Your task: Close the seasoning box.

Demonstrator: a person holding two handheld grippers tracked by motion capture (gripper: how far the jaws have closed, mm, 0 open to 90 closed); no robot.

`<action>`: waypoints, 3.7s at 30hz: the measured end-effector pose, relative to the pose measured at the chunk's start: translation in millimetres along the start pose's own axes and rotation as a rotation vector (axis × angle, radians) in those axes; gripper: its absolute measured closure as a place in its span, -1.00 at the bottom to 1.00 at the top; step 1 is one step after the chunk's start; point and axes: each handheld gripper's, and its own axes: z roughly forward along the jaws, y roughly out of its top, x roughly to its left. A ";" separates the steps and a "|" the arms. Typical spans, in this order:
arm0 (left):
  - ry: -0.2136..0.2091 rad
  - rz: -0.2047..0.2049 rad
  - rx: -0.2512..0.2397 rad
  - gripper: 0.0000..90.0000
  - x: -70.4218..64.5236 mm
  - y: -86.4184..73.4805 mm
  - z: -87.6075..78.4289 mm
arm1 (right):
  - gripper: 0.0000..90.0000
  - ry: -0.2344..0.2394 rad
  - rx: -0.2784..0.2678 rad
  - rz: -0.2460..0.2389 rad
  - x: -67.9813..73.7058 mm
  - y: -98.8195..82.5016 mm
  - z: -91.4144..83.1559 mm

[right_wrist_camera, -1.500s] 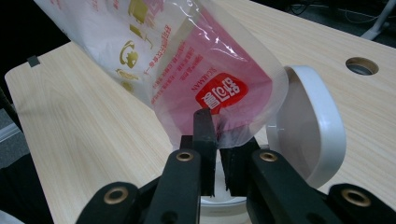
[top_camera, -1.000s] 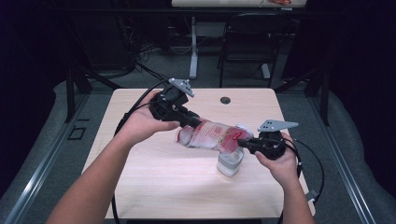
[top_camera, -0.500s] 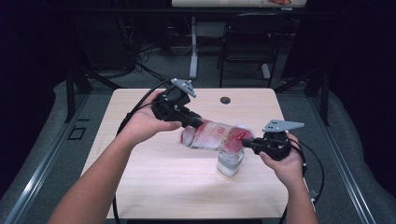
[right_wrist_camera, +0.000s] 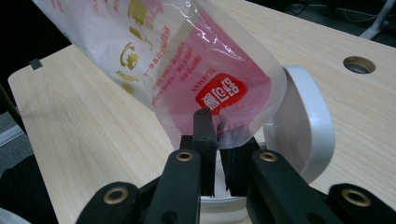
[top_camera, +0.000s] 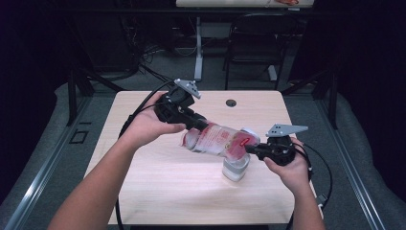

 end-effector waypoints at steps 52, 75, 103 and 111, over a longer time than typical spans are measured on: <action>0.010 -0.026 -0.003 0.69 3.2 -13.8 -2.6 | 0.90 0.001 -0.034 0.006 -1.7 4.2 4.3; -0.012 -0.097 -0.039 0.69 17.2 -55.4 -1.1 | 0.84 0.030 -0.084 0.000 6.4 7.0 13.4; -0.024 -0.171 -0.086 0.67 27.2 -89.2 2.9 | 0.76 0.166 -0.081 0.045 -4.8 -6.9 31.5; -0.018 -0.173 -0.082 0.65 29.6 -95.3 5.1 | 0.86 0.195 -0.088 0.045 -5.6 -9.1 35.8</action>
